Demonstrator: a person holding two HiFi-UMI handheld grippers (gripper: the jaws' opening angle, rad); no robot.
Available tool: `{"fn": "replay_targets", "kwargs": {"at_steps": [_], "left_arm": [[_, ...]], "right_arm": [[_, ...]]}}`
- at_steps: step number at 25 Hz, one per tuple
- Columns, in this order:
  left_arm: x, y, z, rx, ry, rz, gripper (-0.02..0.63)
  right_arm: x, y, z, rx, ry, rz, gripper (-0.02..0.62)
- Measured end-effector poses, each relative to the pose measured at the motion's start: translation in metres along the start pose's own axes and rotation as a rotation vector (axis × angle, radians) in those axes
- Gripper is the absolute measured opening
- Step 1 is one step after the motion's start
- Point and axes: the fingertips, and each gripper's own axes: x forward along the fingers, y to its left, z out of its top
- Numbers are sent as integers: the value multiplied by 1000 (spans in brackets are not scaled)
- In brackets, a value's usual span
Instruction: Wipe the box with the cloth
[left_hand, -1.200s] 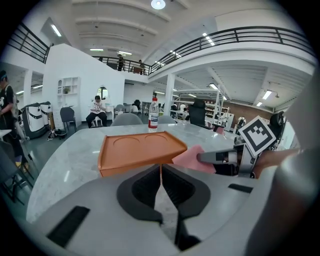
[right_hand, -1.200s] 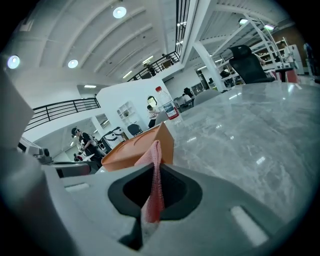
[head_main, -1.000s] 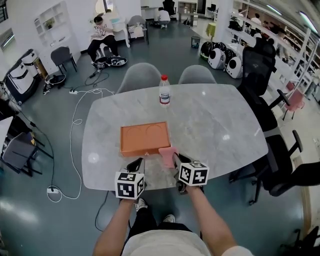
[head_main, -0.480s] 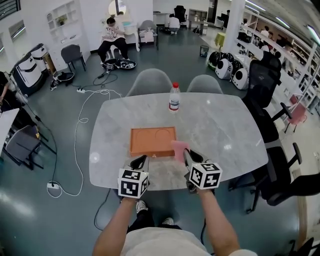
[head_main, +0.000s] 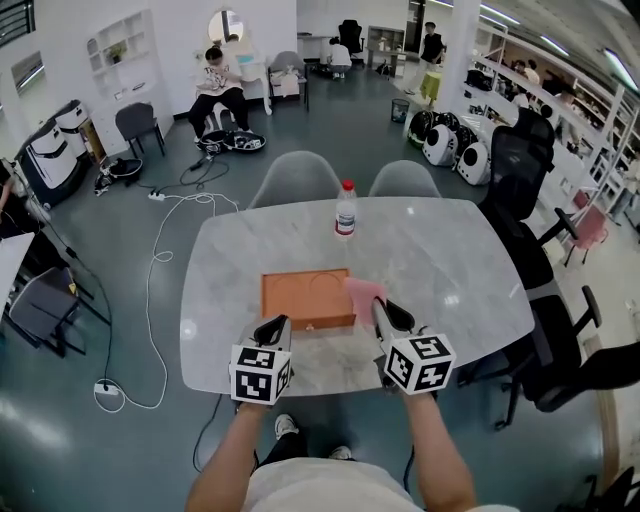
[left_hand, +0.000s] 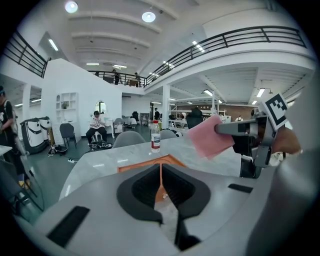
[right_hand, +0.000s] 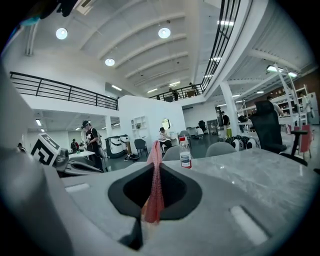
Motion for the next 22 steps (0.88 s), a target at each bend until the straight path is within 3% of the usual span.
{"fn": "replay_targets", "kwargs": {"at_steps": [22], "left_arm": [[11,-1,10,12,-14,-28,17]], "right_arm": [[5,1,-7,-31,20,-19,15]]}}
